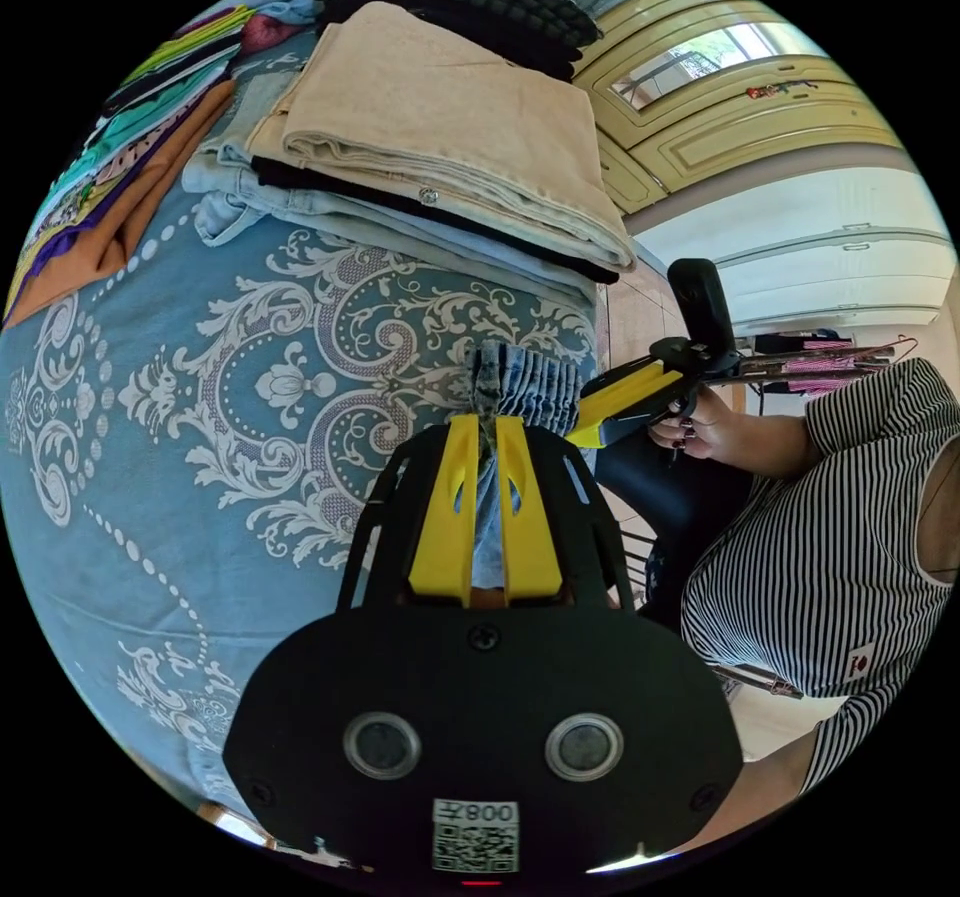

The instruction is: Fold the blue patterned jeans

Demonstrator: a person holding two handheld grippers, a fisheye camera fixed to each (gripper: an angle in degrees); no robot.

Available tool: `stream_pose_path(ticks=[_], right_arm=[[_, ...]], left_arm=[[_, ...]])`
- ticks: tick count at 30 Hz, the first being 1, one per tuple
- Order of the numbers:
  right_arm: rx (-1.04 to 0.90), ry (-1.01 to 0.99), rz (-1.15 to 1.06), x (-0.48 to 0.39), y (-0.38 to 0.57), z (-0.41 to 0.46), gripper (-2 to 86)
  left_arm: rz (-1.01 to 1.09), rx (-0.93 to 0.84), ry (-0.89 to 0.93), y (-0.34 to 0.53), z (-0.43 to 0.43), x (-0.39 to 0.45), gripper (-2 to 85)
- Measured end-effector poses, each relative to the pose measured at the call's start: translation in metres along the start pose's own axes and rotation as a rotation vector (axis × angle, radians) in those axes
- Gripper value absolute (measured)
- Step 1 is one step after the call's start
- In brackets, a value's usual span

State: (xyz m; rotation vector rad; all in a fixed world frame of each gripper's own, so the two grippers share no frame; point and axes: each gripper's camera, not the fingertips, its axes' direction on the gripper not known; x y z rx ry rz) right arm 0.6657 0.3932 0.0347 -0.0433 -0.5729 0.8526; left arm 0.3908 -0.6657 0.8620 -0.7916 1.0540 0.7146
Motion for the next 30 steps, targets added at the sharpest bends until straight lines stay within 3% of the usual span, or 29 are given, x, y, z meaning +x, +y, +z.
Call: stream_pose_path(ticks=[8, 12, 22, 30], right_arm=[[0.058, 0.045, -0.002, -0.008, -0.007, -0.018, 2.1], [0.016, 0.119, 0.006, -0.007, -0.016, -0.012, 2.1], [-0.017, 0.118, 0.020, -0.015, -0.020, 0.023, 2.2], [-0.012, 0.181, -0.016, -0.053, -0.017, 0.051, 2.3]], left_arm=[[0.056, 0.041, -0.002, -0.017, -0.005, 0.016, 1.9], [0.064, -0.063, -0.069, -0.021, 0.019, 0.018, 1.8], [0.002, -0.037, 0.022, 0.028, 0.020, 0.011, 1.7], [0.065, -0.030, -0.078, 0.079, -0.004, 0.040, 1.5]])
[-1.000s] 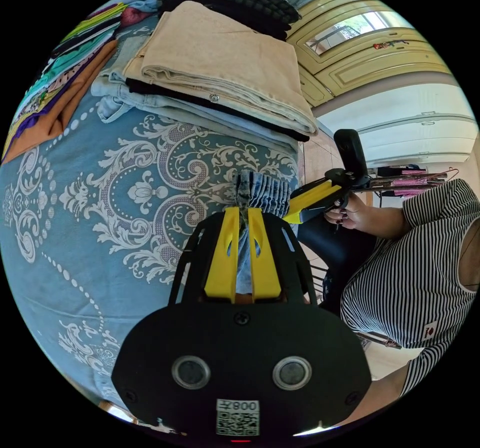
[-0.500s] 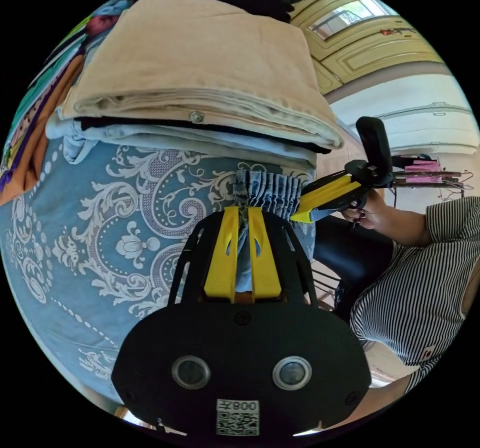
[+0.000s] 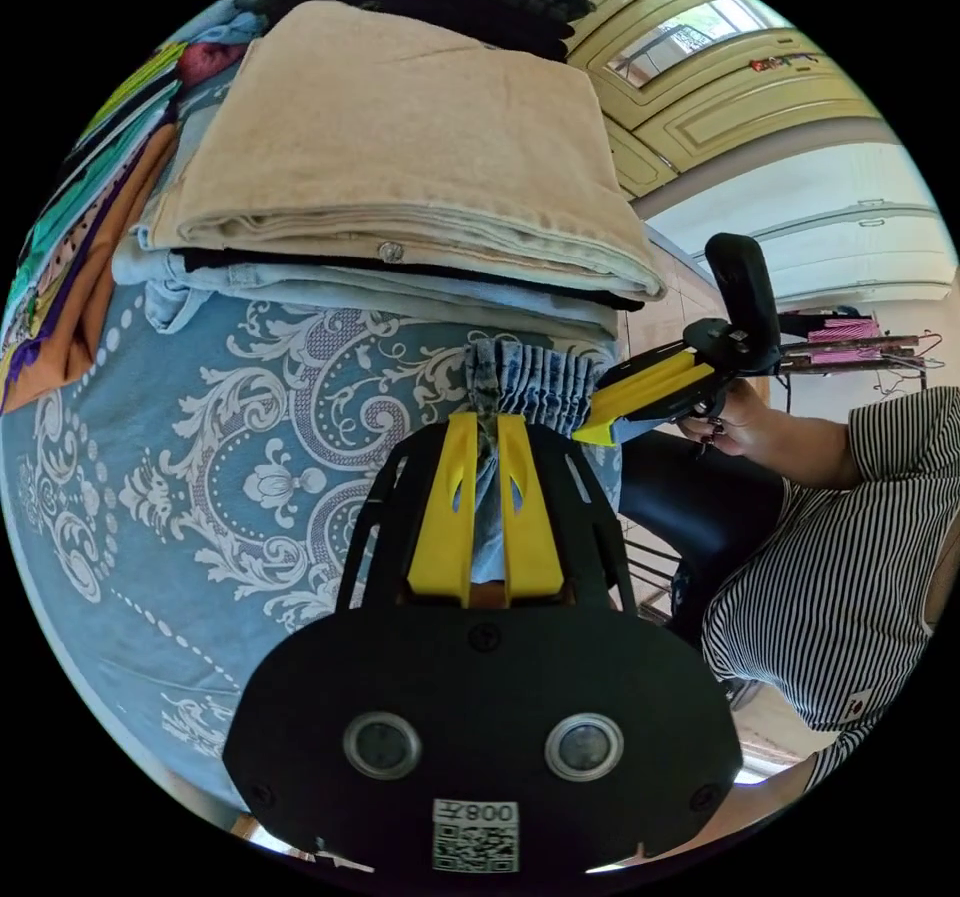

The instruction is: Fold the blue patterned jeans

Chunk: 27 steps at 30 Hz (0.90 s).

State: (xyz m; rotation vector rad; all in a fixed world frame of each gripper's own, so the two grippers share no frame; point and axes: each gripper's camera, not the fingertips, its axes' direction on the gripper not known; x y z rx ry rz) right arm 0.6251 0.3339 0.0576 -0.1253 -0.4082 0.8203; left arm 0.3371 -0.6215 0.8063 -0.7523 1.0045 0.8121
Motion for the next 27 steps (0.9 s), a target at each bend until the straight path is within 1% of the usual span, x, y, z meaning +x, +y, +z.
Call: stream_pose_path(ticks=[6, 12, 18, 20, 21, 26, 27], right_arm=[[0.027, 0.024, -0.104, -0.059, 0.004, 0.009, 2.3], [0.036, -0.020, -0.252, -0.137, 0.009, 0.023, 2.3], [-0.010, -0.119, -0.409, -0.227, 0.016, 0.063, 2.4], [-0.039, -0.146, -0.456, -0.255, 0.020, 0.082, 2.5], [-0.061, -0.161, -0.489, -0.274, 0.022, 0.097, 2.5], [-0.175, -0.204, -0.599, -0.344, 0.037, 0.168, 2.6], [-0.203, -0.211, -0.619, -0.358, 0.042, 0.186, 2.6]], left_arm=[[0.036, 0.070, -0.009, 0.064, -0.039, 0.017, 1.3], [0.053, 0.221, -0.026, 0.165, -0.095, 0.036, 1.3], [-0.013, 0.396, -0.022, 0.304, -0.143, 0.049, 1.5], [-0.049, 0.451, -0.029, 0.364, -0.156, 0.055, 1.5], [-0.060, 0.461, -0.034, 0.379, -0.159, 0.056, 1.5], [-0.190, 0.517, -0.068, 0.514, -0.166, 0.066, 2.0], [-0.209, 0.524, -0.067, 0.529, -0.165, 0.066, 2.0]])
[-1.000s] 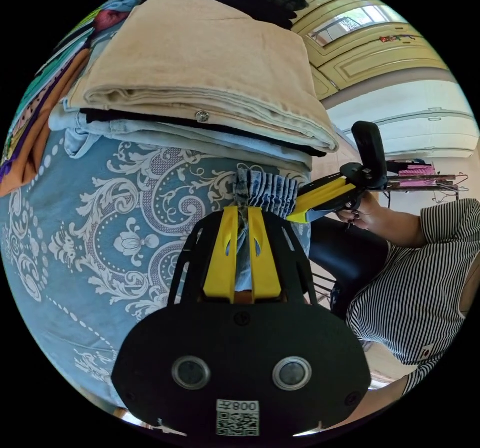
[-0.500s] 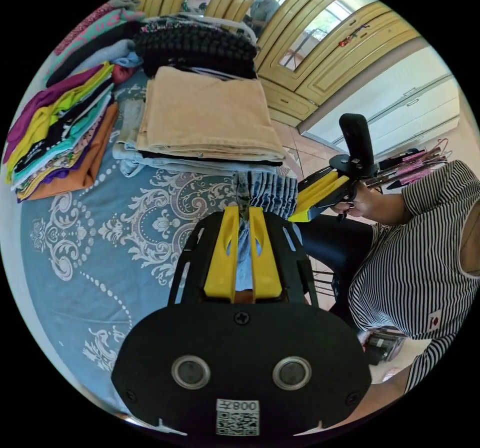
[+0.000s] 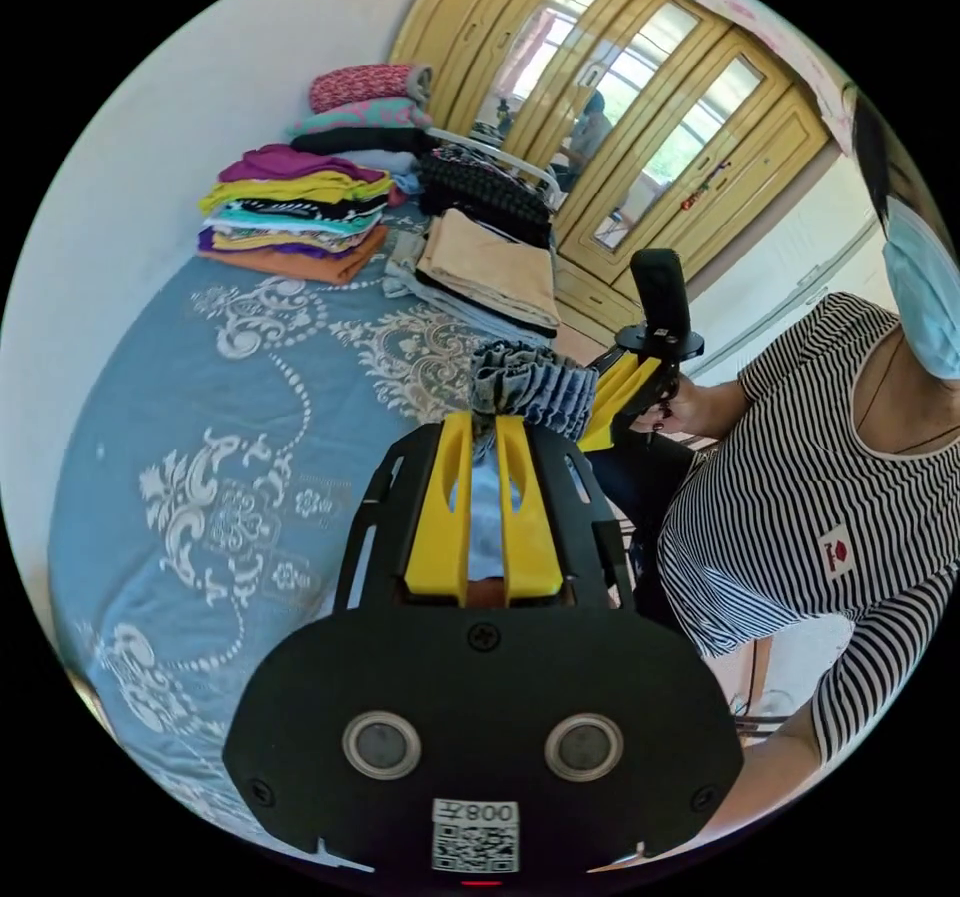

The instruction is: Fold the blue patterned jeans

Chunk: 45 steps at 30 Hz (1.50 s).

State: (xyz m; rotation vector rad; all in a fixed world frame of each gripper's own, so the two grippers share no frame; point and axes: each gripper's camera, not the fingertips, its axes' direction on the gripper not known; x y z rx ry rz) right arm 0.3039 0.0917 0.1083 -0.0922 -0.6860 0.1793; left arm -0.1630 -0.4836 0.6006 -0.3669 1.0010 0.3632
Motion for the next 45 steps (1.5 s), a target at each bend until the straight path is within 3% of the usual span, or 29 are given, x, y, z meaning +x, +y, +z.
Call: stream_pose_path(ticks=[6, 15, 20, 25, 28, 33, 40, 45], right_arm=[[-0.140, -0.033, -0.021, -0.027, -0.022, 0.107, 2.6], [-0.343, 0.077, -0.062, -0.053, -0.032, 0.257, 2.8], [-0.462, 0.157, -0.085, -0.060, -0.027, 0.328, 3.0], [-0.546, 0.226, -0.141, -0.073, -0.021, 0.385, 3.0], [-0.570, 0.237, -0.167, -0.080, -0.022, 0.403, 2.7], [-0.605, 0.239, -0.209, -0.091, -0.024, 0.429, 1.4], [-0.571, 0.183, -0.194, -0.097, -0.039, 0.426, 0.3], [-0.580, 0.308, -0.245, -0.094, -0.055, 0.449, 0.1]], left_arm=[[-0.201, 0.042, 0.039, 0.123, -0.034, -0.036, 2.9], [-0.470, 0.006, 0.022, 0.270, -0.045, -0.081, 3.1], [-0.694, 0.133, 0.021, 0.358, -0.061, -0.091, 1.4], [-0.671, 0.323, 0.059, 0.388, -0.068, -0.050, 0.6], [-0.634, 0.280, 0.064, 0.390, -0.052, -0.025, 0.3], [-0.748, 0.117, -0.077, 0.422, -0.026, -0.011, 0.1], [-0.792, 0.206, -0.077, 0.454, -0.025, 0.012, 0.0], [-0.757, 0.191, -0.148, 0.456, -0.022, 0.036, 0.0]])
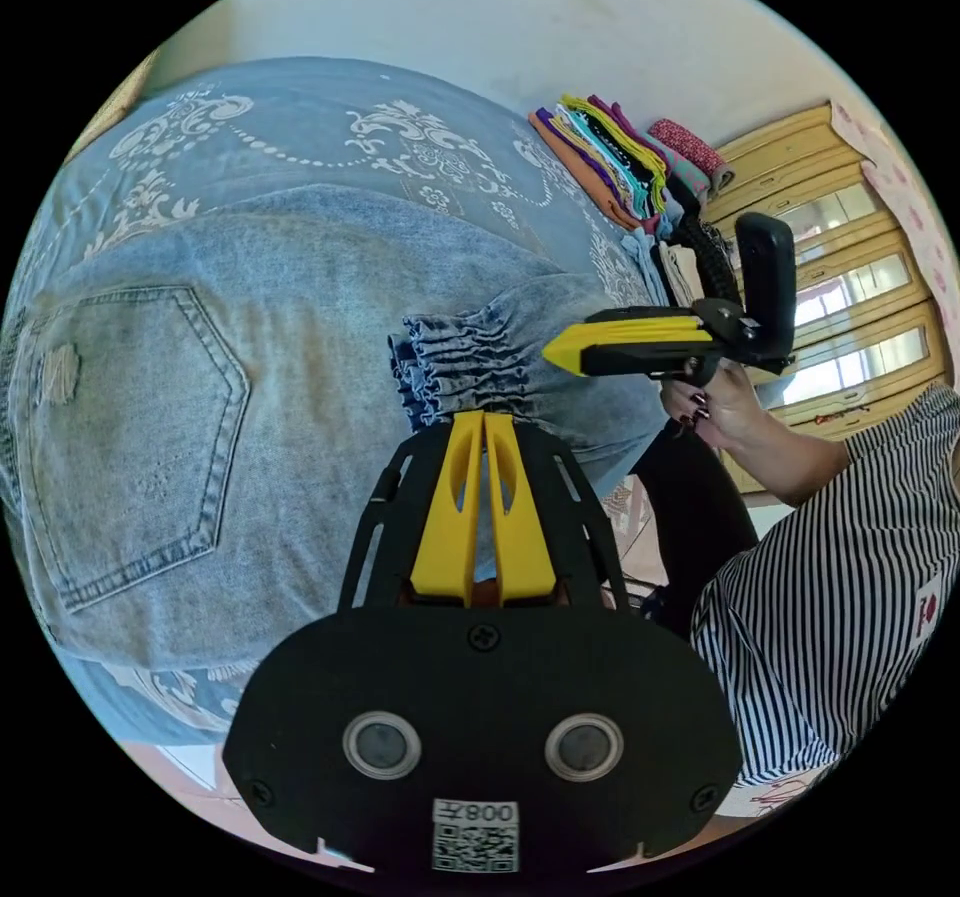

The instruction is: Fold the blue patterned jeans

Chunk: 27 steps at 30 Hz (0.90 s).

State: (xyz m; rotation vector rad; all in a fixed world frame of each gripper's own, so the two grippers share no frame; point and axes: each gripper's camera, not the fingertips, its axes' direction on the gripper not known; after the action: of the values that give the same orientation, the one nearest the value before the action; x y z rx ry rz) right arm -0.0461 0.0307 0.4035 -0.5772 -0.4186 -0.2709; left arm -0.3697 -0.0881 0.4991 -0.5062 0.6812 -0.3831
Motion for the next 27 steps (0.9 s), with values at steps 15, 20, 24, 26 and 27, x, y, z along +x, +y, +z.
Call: stream_pose_path(ticks=[15, 20, 24, 26, 27], right_arm=[[0.000, 0.082, -0.083, -0.021, -0.024, 0.026, 0.0], [-0.034, 0.048, -0.098, -0.020, -0.044, 0.046, 0.1], [-0.080, 0.041, -0.102, -0.011, -0.045, 0.063, 0.1], [-0.080, 0.016, -0.101, -0.006, -0.041, 0.060, 0.1], [-0.074, -0.003, -0.086, -0.001, -0.039, 0.055, 0.1]], left_arm=[[0.098, 0.066, -0.244, 0.045, -0.004, 0.078, 0.1], [0.108, -0.006, -0.321, 0.057, 0.027, 0.101, 0.1], [0.111, -0.015, -0.326, 0.061, 0.032, 0.116, 0.1], [0.115, -0.026, -0.320, 0.063, 0.036, 0.124, 0.1], [0.114, -0.030, -0.320, 0.063, 0.037, 0.127, 0.1]])
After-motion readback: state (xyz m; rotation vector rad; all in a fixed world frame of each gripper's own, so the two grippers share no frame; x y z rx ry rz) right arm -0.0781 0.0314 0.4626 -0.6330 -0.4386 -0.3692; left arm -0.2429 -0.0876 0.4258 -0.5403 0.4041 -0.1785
